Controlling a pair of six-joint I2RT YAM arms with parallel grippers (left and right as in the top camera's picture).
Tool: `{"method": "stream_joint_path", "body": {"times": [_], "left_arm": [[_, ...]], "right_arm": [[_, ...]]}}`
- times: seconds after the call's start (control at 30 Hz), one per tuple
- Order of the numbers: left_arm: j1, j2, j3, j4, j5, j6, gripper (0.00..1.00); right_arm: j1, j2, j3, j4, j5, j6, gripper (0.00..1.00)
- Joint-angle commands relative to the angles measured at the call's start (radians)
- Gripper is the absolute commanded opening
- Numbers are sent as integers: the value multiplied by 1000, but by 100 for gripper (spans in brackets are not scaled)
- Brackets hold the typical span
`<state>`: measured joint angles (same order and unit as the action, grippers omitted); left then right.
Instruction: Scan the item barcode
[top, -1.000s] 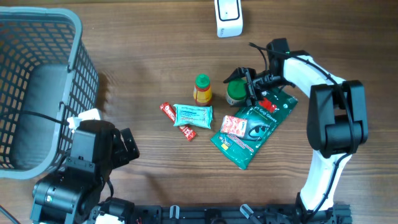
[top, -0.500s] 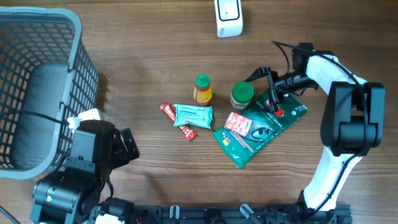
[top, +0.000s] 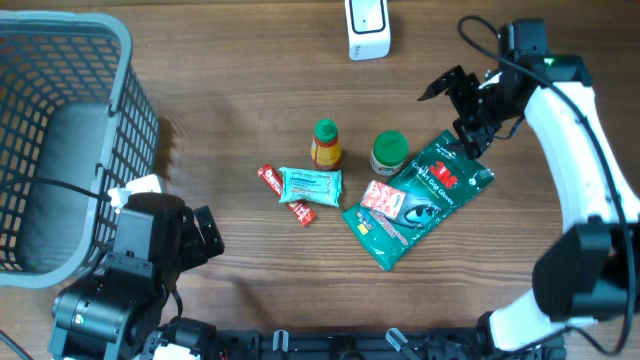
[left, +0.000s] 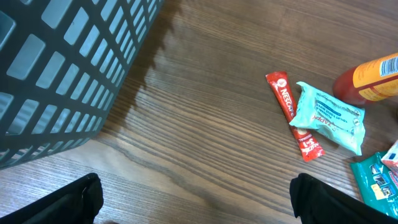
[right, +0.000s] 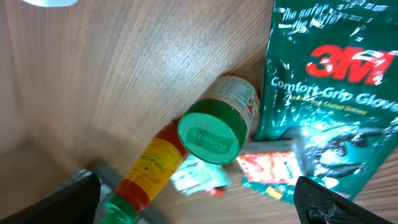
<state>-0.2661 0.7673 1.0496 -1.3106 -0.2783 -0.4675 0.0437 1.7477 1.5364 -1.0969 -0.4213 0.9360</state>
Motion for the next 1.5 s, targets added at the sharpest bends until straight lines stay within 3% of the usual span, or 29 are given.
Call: {"method": "stream_joint_path", "body": {"times": [0.0,0.13,0.27,0.63,0.83,0.93,1.03,1.13,1.47], "left_arm": [[5,-1,0,1,6,15,100],[5,-1,0,0,6,15,100],[5,-1,0,0,5,15,100],[5,-1,0,0,5,15,100],[5,-1,0,0,6,15,100],[5,-1,0,0,5,15,100],[5,-1,0,0,6,15,100],[5,-1,0,0,5,15,100],[5,-1,0,0,6,16,100]], "right_arm": [[109,14,9,-8,206,-6,100],[211,66,9,-7,350,129,100],[246,122,9,23,365,216,100],[253,279,9,82,237,166,100],[265,337,8,98,259,166,99],[266,371,8,98,267,165,91],[266,382,8,104,258,164,68],[266,382,8,114,230,163,58],[267,383,8,108,219,84,50]]}}
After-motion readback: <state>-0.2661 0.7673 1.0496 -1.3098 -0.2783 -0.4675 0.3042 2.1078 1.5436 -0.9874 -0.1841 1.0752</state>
